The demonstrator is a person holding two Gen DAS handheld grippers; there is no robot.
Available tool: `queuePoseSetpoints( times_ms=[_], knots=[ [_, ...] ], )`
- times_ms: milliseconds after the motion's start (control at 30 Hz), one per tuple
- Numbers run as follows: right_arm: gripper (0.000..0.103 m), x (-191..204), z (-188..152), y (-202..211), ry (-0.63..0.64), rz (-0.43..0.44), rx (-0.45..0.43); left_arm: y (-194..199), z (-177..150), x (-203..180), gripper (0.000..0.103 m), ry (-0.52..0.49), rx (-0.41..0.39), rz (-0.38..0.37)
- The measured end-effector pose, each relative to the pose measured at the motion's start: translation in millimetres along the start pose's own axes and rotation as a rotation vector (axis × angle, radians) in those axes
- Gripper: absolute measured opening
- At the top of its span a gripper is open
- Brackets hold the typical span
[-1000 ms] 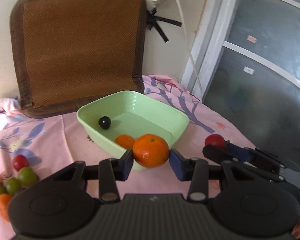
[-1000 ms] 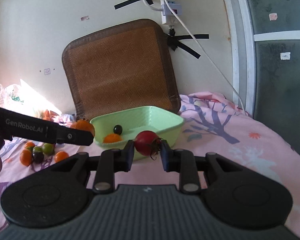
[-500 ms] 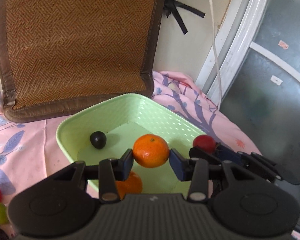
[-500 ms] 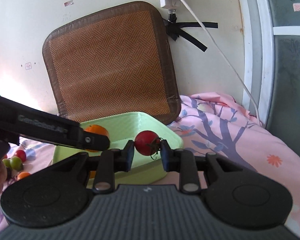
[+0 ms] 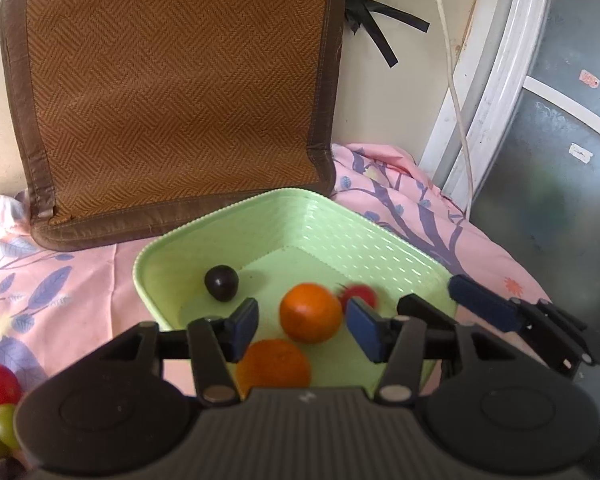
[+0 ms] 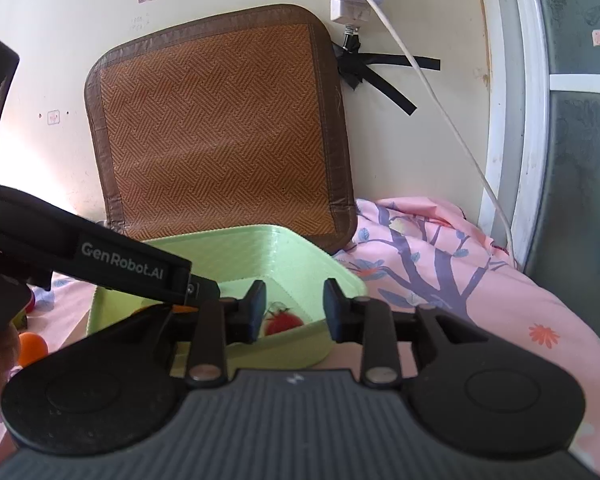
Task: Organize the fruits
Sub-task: 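Carry both fruits over the green basket and open both grippers, then withdraw both open grippers from the basket toward the remaining fruit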
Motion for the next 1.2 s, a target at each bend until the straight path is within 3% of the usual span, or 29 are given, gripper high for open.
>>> queuePoseSetpoints(
  times_ms=[267, 667, 867, 1200],
  knots=[
    [0.049, -6, -2, 6, -0.052, -0.001, -0.009, 23, -10, -5, 0.056, -0.027, -0.053, 0.046],
    [0.049, 6, -40, 57, -0.191, 0.044, 0.005, 89, -73, -9, 0.063, -0.105, -0.159, 0.124],
    [0.049, 28, -62, 77, -0.221, 0.066, 0.039, 104, -110, -1, 0.065, -0.109, -0.160, 0.147],
    [0.049, 71, -79, 84, -0.179, 0.115, 0.104, 115, -159, 43, 0.065, -0.036, -0.139, 0.209]
  ],
)
Point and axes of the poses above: each gripper's, at about its wrist camera, not at the fingertips, and y roughly against the way its jaws point, x to its left, z to its top, the point moved 4 cm from there along -y, roughly the way its jaws point, and after that the axes turned 15 degrees about x, right-handed, at the moved point
